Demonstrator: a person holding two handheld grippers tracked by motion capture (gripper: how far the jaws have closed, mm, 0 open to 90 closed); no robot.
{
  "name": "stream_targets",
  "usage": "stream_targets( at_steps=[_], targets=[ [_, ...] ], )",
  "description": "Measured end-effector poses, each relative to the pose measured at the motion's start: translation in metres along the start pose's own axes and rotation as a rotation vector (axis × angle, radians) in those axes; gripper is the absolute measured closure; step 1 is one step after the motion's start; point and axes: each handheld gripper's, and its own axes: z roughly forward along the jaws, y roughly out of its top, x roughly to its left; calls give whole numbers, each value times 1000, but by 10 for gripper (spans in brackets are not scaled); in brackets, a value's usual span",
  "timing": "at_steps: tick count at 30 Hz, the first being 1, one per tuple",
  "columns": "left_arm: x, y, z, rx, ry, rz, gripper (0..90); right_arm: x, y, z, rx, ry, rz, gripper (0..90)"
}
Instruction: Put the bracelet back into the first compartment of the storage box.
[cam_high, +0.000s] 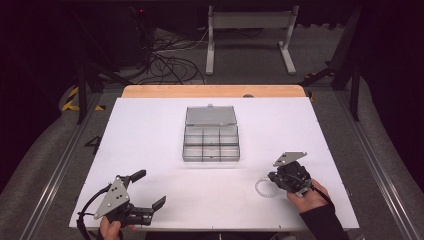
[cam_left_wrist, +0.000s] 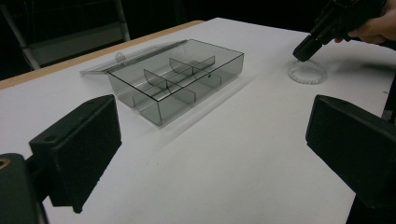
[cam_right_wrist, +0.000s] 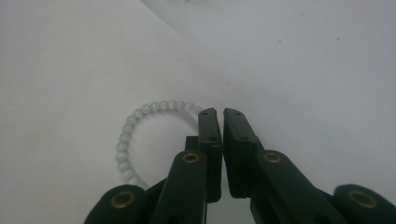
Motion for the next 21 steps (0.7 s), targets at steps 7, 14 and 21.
stream_targets(
  at_steps=[7, 14, 21],
  targets=[
    [0, 0, 0, 2, -2, -4, 39, 3, 1, -12, -80, 0, -5, 868],
    [0, 0, 0, 2, -2, -5, 39, 2, 1, -21, -155, 27, 5, 868],
    [0, 0, 0, 2, -2, -5, 39, -1, 0, -30, -228, 63, 26, 869]
  ],
)
